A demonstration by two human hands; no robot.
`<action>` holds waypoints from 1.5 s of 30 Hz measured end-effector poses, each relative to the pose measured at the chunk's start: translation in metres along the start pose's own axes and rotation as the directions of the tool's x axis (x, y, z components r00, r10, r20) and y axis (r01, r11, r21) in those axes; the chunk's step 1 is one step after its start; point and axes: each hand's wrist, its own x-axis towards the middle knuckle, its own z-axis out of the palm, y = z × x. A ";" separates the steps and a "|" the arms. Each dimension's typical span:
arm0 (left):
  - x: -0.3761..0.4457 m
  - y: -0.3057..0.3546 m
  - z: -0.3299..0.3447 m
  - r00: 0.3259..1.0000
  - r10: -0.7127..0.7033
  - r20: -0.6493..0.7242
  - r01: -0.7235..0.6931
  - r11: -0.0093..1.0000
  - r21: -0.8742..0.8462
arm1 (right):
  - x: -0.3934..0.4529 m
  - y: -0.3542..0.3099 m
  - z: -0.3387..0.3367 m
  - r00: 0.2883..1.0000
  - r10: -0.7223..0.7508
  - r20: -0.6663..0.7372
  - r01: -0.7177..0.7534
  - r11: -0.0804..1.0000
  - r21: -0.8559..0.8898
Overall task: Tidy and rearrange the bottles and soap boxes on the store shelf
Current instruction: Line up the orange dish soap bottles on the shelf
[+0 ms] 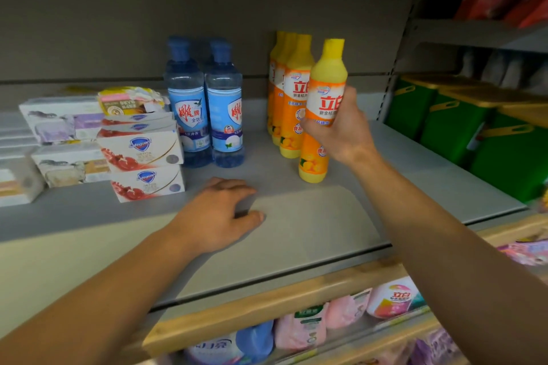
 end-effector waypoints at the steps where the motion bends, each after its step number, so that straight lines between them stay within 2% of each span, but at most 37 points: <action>1: 0.000 0.000 0.000 1.000 0.003 -0.008 -0.003 1.000 0.001 | 0.000 0.002 0.003 1.000 0.010 -0.001 -0.010 1.000 0.013; 5: -0.001 0.001 0.001 1.000 0.003 -0.015 -0.003 1.000 0.006 | -0.003 0.010 0.013 0.999 0.038 0.005 -0.039 0.997 0.071; 11: 0.000 0.001 -0.001 1.000 -0.005 0.001 0.005 1.000 0.018 | -0.028 0.042 0.015 0.965 0.167 0.201 -0.157 0.985 -0.068; 16: -0.001 0.002 0.000 1.000 -0.011 -0.006 0.011 1.000 0.005 | -0.028 0.046 0.020 0.966 0.162 0.202 -0.117 0.969 -0.216; 28: 0.000 0.000 0.000 1.000 -0.012 0.001 0.012 1.000 0.012 | -0.017 0.043 0.038 0.960 0.187 0.209 -0.117 0.945 -0.306; 36: -0.001 0.003 -0.003 1.000 -0.011 0.010 0.011 1.000 -0.004 | -0.017 0.044 0.040 0.964 0.188 0.186 -0.125 0.944 -0.305; 45: -0.003 0.004 -0.004 1.000 0.002 -0.015 -0.002 1.000 -0.011 | -0.025 0.044 0.030 0.951 0.213 0.224 -0.175 0.968 -0.179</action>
